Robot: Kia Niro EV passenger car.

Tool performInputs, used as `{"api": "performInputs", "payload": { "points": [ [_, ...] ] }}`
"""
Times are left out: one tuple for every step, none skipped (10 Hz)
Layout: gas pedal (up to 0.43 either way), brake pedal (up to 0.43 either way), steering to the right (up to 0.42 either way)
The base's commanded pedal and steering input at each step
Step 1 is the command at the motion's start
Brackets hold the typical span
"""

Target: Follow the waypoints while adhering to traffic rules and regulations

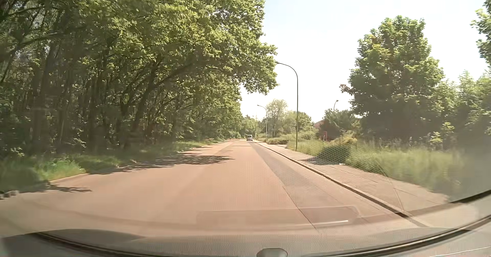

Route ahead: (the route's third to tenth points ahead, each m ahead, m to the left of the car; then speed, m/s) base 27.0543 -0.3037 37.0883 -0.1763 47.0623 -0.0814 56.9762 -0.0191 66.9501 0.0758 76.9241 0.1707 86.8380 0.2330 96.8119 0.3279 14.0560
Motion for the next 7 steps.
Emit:
{"api": "performInputs", "payload": {
  "points": [
    [0.130,0.000,-0.008],
    [0.130,0.000,-0.008],
    [0.130,0.000,-0.008],
    [0.130,0.000,-0.008],
    [0.130,0.000,-0.008],
    [0.118,0.000,-0.007],
    [0.118,0.000,-0.006]
  ]
}}
